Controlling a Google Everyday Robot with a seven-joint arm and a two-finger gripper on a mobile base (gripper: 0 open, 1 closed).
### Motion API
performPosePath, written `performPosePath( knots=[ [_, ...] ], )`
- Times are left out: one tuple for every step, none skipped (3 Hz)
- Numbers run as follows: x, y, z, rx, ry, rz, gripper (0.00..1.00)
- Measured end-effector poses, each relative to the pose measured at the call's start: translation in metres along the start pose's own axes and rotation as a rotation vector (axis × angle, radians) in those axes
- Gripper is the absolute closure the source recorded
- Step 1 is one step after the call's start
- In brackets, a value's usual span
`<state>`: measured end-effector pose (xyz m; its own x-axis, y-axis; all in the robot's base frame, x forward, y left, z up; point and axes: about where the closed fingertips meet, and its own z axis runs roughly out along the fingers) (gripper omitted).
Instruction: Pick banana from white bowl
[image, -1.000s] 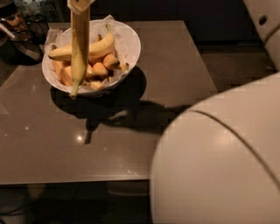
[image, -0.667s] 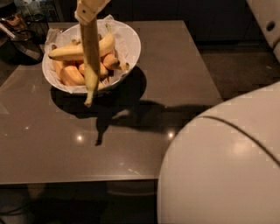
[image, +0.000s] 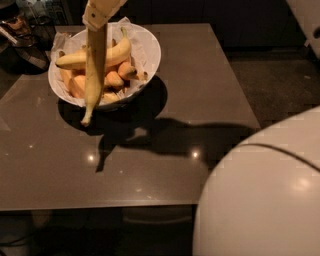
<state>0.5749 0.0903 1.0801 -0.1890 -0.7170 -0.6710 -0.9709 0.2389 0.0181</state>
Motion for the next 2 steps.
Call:
performPosePath(
  knots=[
    [0.013,0.024,-0.001,-0.041,-0.008,0.058,1.0],
    [0.032,0.047,0.002,-0.079,-0.003,0.128,1.0]
  ],
)
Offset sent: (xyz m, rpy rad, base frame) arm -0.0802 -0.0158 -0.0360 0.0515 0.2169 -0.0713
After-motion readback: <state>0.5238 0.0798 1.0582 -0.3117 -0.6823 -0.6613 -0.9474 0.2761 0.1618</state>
